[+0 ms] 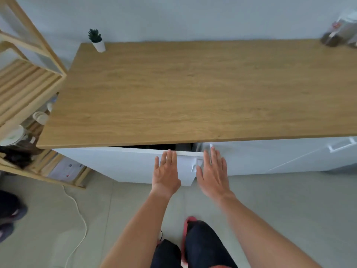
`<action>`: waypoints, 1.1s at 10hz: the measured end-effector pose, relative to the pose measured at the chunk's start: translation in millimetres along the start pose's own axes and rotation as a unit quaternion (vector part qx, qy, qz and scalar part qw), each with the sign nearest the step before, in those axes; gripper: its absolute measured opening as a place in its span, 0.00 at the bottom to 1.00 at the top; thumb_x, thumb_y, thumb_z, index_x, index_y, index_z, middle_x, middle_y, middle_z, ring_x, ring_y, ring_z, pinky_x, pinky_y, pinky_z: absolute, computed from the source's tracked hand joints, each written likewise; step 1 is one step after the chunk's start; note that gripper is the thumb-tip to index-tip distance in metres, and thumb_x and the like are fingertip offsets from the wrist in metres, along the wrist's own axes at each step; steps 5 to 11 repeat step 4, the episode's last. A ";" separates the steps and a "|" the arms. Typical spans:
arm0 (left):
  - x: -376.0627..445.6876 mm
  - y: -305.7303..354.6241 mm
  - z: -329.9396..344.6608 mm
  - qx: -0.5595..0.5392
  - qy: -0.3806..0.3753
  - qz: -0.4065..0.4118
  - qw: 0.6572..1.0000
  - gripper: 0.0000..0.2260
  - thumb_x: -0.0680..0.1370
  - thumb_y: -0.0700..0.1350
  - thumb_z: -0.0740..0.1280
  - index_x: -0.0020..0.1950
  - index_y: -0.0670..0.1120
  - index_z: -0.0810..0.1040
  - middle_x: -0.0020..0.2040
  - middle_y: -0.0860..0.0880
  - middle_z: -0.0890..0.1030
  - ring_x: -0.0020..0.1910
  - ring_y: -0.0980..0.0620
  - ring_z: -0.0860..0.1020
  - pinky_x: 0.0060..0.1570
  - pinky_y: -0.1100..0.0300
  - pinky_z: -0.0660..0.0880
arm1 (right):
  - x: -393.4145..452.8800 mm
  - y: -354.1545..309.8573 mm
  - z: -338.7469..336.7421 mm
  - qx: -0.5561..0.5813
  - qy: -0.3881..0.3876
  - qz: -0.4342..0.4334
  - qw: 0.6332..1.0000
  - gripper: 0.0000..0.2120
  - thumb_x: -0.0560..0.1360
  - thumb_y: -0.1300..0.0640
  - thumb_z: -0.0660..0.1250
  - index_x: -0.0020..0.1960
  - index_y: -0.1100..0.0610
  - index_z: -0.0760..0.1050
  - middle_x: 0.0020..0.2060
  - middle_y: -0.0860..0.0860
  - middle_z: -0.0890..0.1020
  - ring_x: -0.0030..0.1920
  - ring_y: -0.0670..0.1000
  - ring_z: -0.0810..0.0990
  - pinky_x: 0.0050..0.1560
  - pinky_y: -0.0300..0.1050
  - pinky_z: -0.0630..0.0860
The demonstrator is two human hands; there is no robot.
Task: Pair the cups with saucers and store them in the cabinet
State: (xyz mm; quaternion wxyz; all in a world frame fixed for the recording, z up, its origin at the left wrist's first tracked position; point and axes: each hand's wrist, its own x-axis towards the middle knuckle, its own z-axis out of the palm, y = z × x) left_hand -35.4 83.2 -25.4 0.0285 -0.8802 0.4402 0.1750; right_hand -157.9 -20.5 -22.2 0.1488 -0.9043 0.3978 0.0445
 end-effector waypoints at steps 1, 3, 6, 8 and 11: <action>8.9 1.5 -2.1 -0.018 0.019 0.000 1.000 0.37 0.75 0.37 0.56 0.78 0.42 0.39 0.80 0.44 0.43 0.79 0.46 0.42 0.77 0.47 0.43 | 3.8 1.3 -0.4 -0.005 0.002 -0.006 1.000 0.30 0.83 0.50 0.54 0.80 0.61 0.51 0.80 0.60 0.48 0.80 0.59 0.48 0.78 0.58 0.48; 21.1 -10.0 -1.8 -0.084 0.140 0.057 0.985 0.27 0.70 0.33 0.60 0.71 0.41 0.69 0.69 0.42 0.73 0.69 0.41 0.71 0.69 0.48 0.68 | 31.2 0.6 -7.0 0.005 0.065 -0.035 0.997 0.25 0.79 0.55 0.59 0.74 0.62 0.64 0.77 0.66 0.59 0.78 0.63 0.58 0.75 0.63 0.60; 32.0 -16.9 -16.4 -0.121 0.219 0.084 0.965 0.21 0.70 0.37 0.59 0.62 0.45 0.76 0.57 0.46 0.79 0.55 0.45 0.77 0.54 0.51 0.75 | 58.1 1.5 -14.2 0.020 0.101 -0.076 0.992 0.23 0.78 0.53 0.55 0.70 0.62 0.68 0.75 0.67 0.61 0.76 0.65 0.61 0.73 0.62 0.61; 32.0 -16.9 -16.4 -0.121 0.219 0.084 0.965 0.21 0.70 0.37 0.59 0.62 0.45 0.76 0.57 0.46 0.79 0.55 0.45 0.77 0.54 0.51 0.75 | 58.1 1.5 -14.2 0.020 0.101 -0.076 0.992 0.23 0.78 0.53 0.55 0.70 0.62 0.68 0.75 0.67 0.61 0.76 0.65 0.61 0.73 0.62 0.61; 32.0 -16.9 -16.4 -0.121 0.219 0.084 0.965 0.21 0.70 0.37 0.59 0.62 0.45 0.76 0.57 0.46 0.79 0.55 0.45 0.77 0.54 0.51 0.75 | 58.1 1.5 -14.2 0.020 0.101 -0.076 0.992 0.23 0.78 0.53 0.55 0.70 0.62 0.68 0.75 0.67 0.61 0.76 0.65 0.61 0.73 0.62 0.61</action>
